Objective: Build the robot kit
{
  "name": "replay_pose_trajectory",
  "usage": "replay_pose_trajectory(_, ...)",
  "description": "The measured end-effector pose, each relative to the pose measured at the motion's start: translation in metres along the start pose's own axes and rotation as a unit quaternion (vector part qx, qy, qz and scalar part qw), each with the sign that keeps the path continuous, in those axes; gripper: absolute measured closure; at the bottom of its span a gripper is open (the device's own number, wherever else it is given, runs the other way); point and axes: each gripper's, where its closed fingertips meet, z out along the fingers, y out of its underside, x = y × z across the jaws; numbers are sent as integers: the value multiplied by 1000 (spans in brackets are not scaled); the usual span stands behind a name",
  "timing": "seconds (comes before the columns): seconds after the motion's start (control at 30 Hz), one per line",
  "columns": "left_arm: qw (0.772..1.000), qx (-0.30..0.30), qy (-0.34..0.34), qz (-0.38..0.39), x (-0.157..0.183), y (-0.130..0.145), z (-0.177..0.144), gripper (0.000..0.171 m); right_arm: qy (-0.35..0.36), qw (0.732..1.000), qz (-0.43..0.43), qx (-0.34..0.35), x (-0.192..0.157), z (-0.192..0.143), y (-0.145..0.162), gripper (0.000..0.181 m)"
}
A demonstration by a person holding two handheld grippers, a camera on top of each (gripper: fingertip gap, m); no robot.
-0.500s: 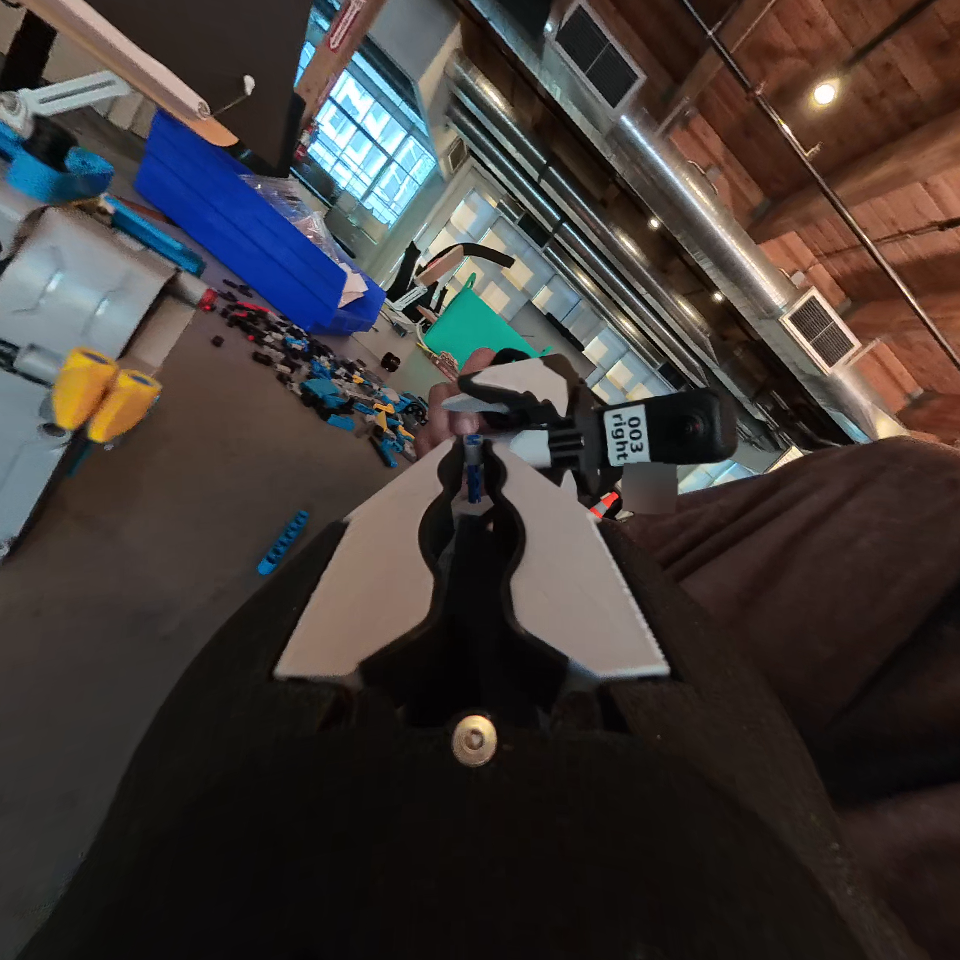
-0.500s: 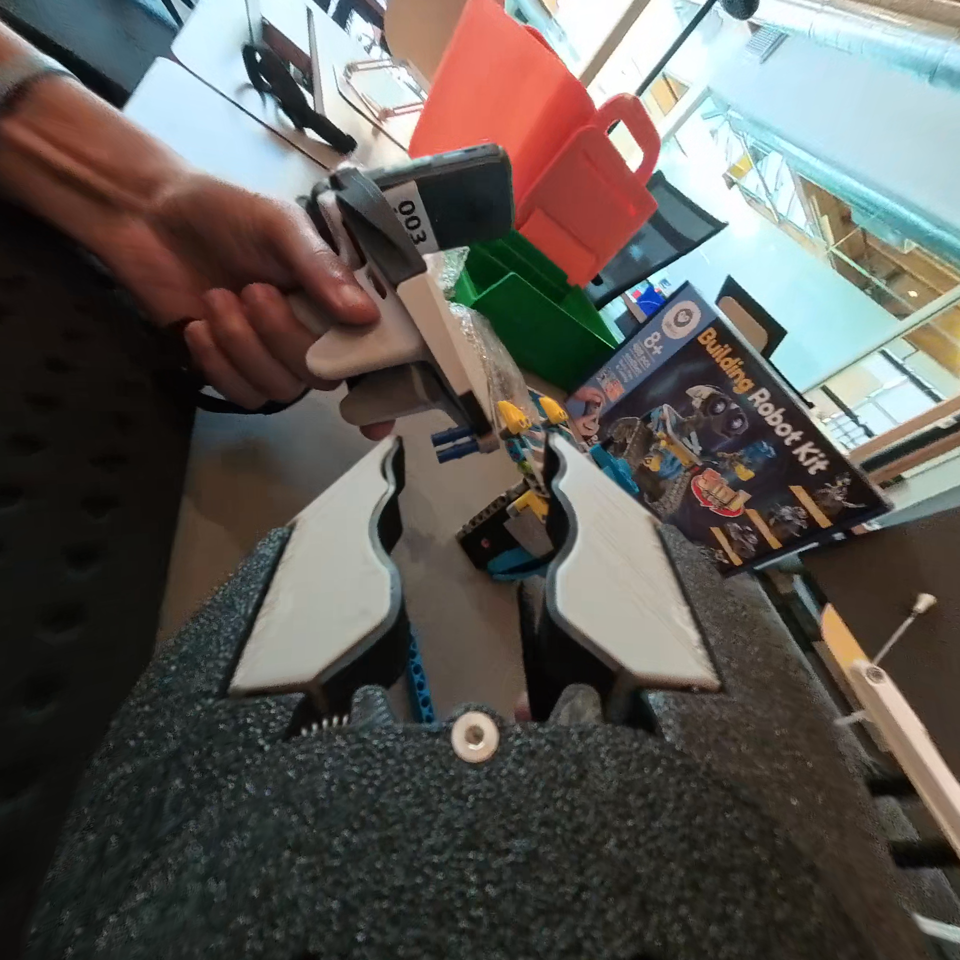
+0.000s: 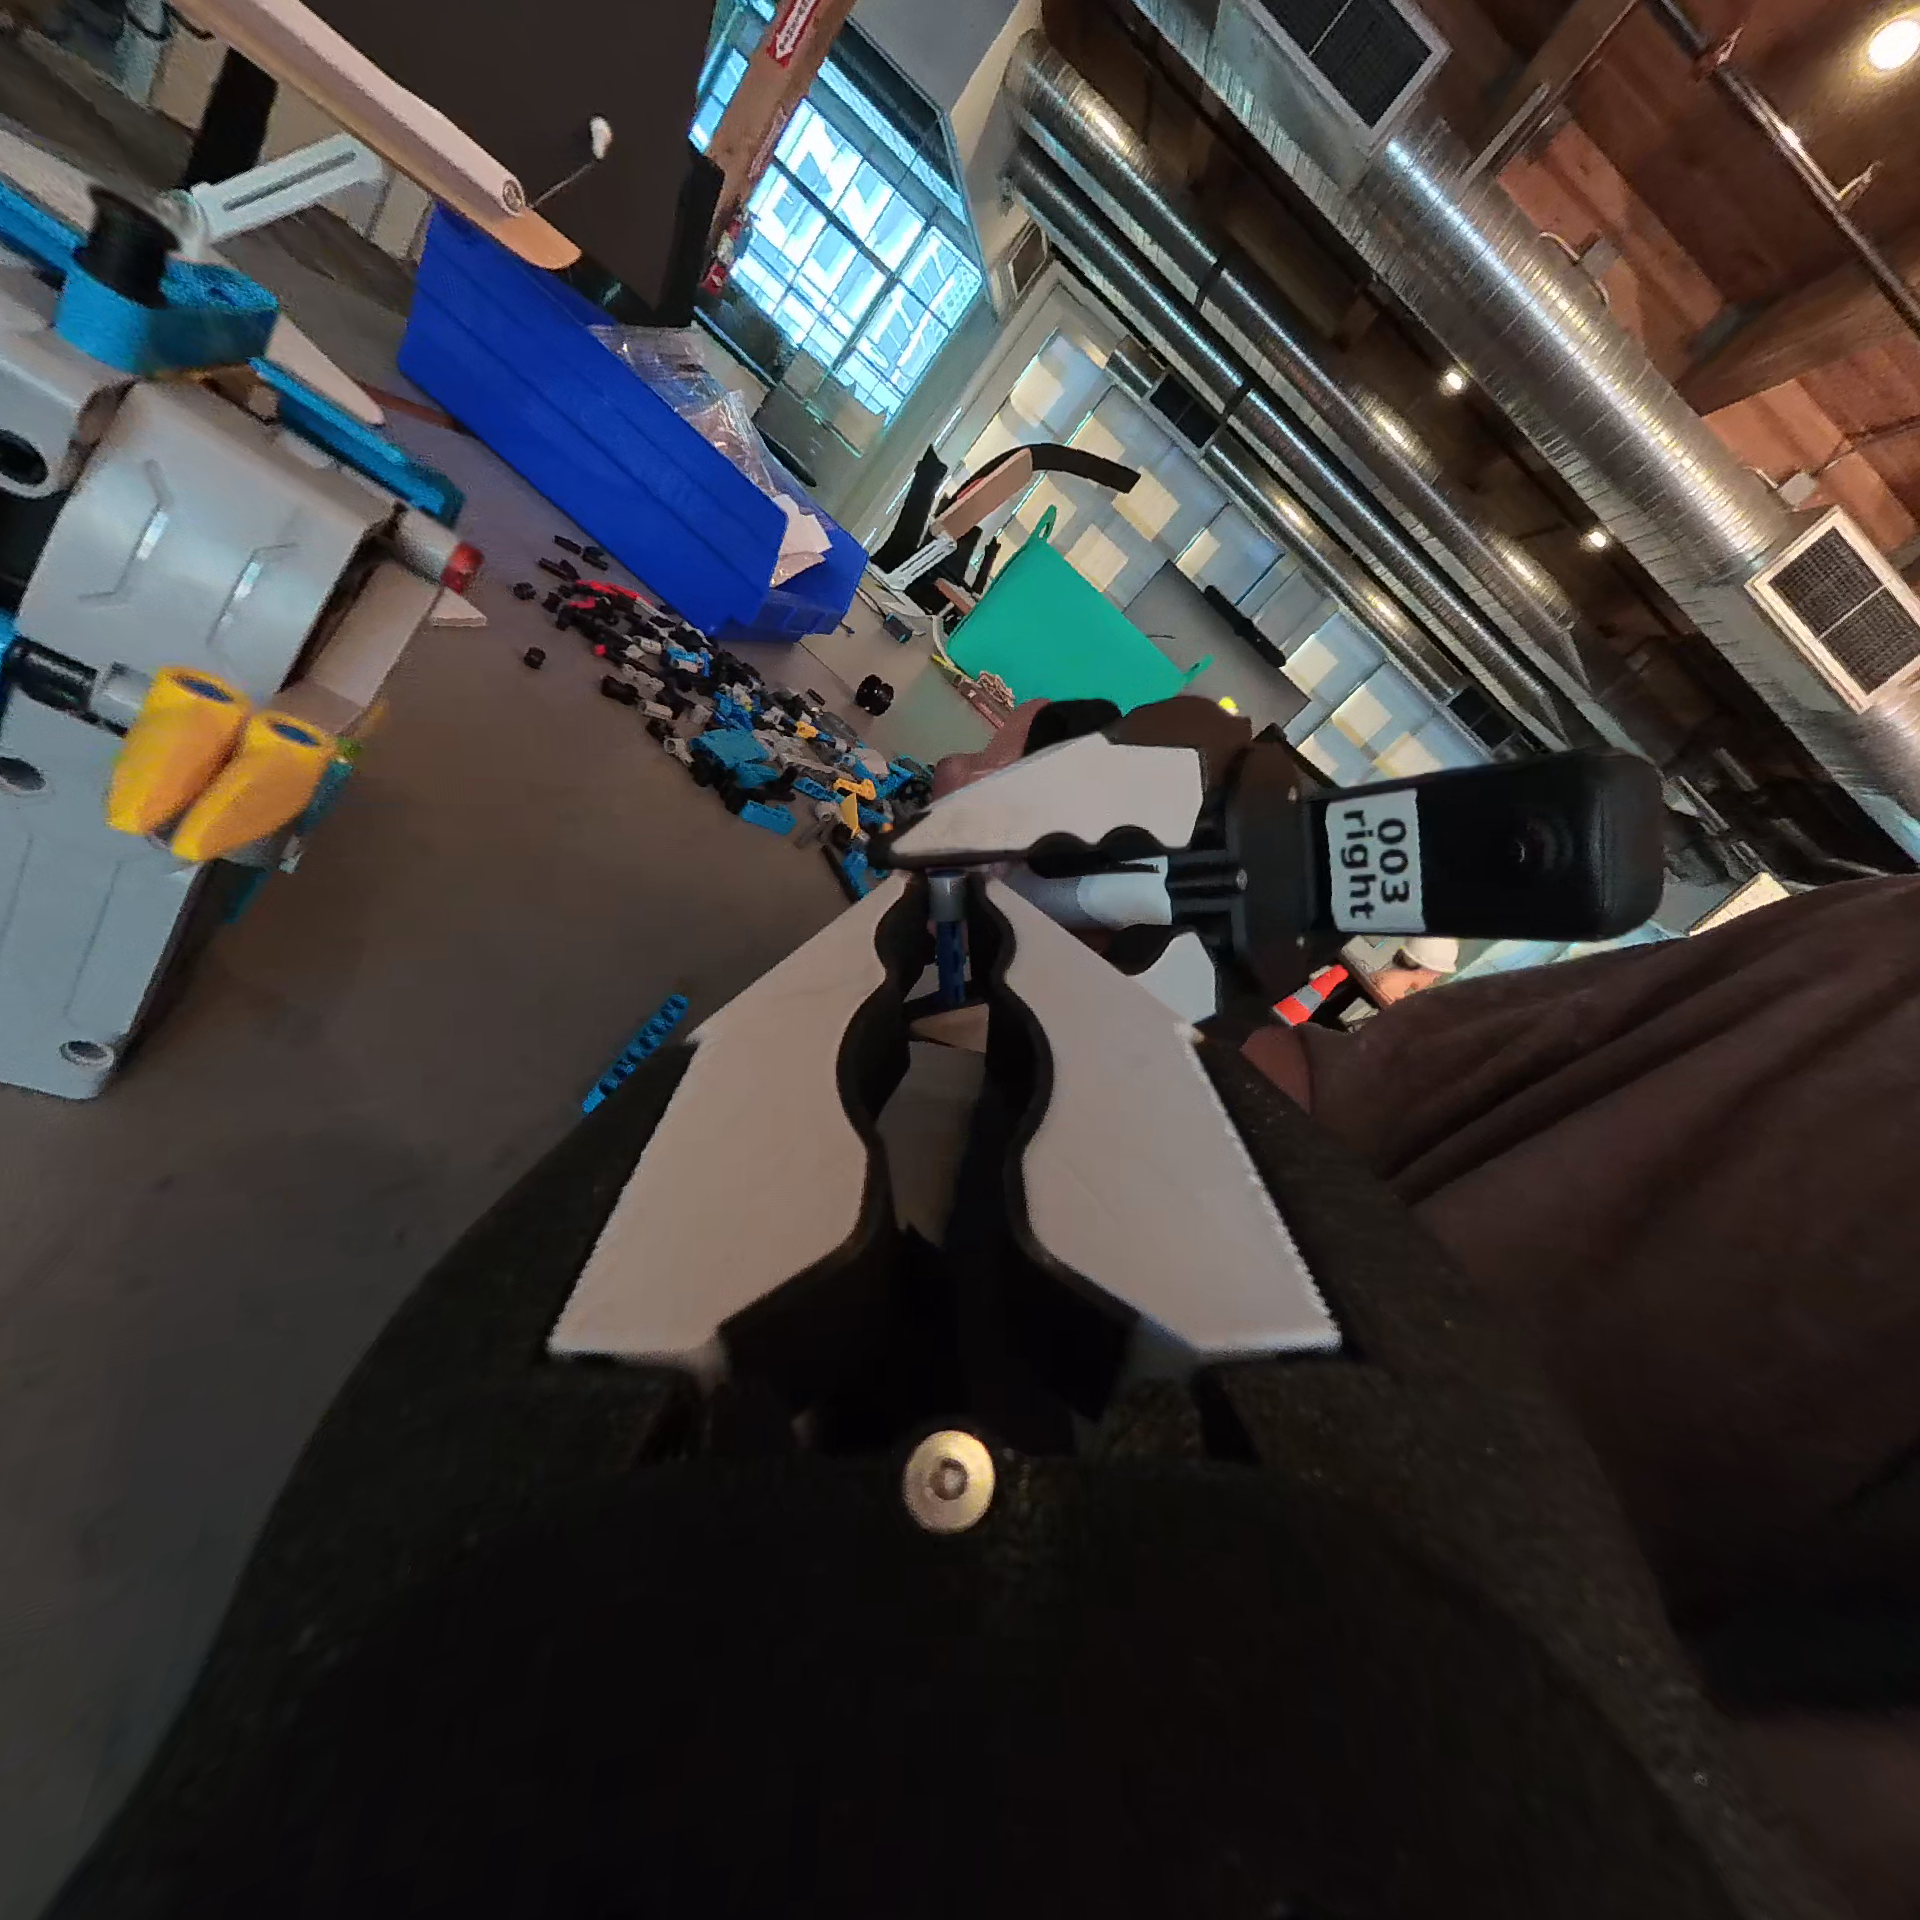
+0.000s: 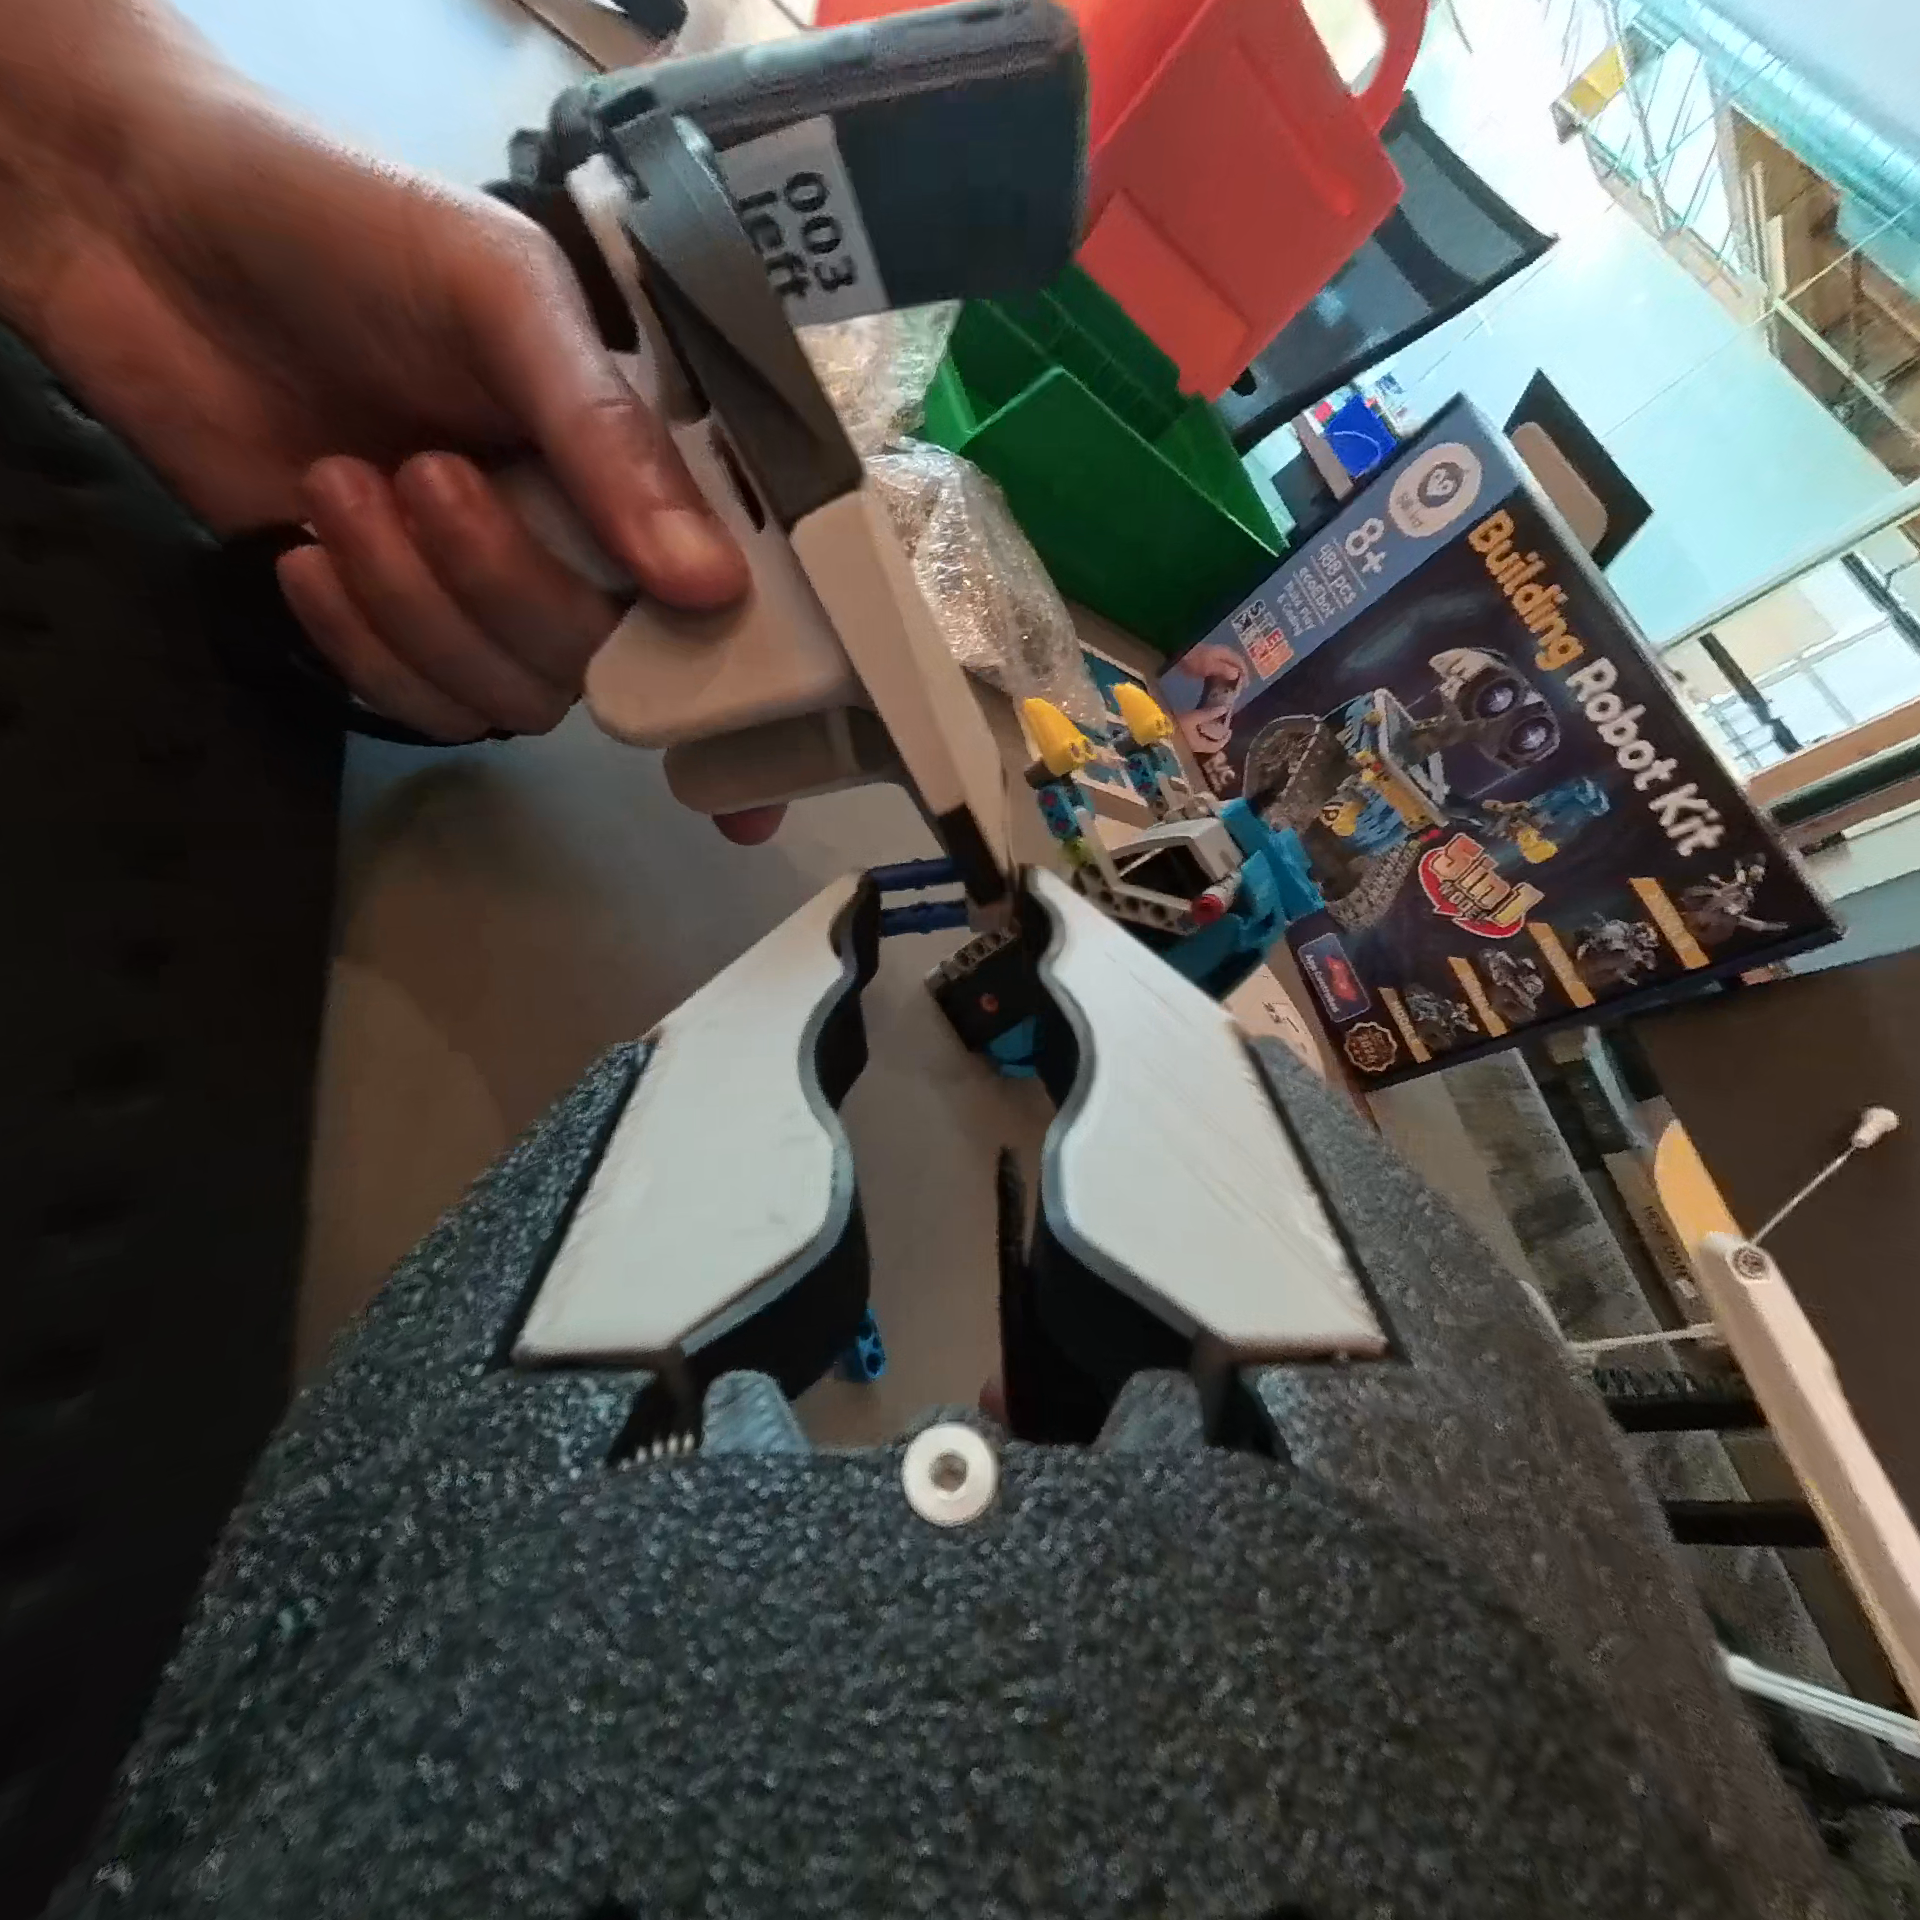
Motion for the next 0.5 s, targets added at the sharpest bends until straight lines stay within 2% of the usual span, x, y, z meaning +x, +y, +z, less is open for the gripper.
replay_pose_trajectory(0.5,999,-14,-20,35,1,5,2,164,-15,1000,-19,-10,-2,-2,3,155)
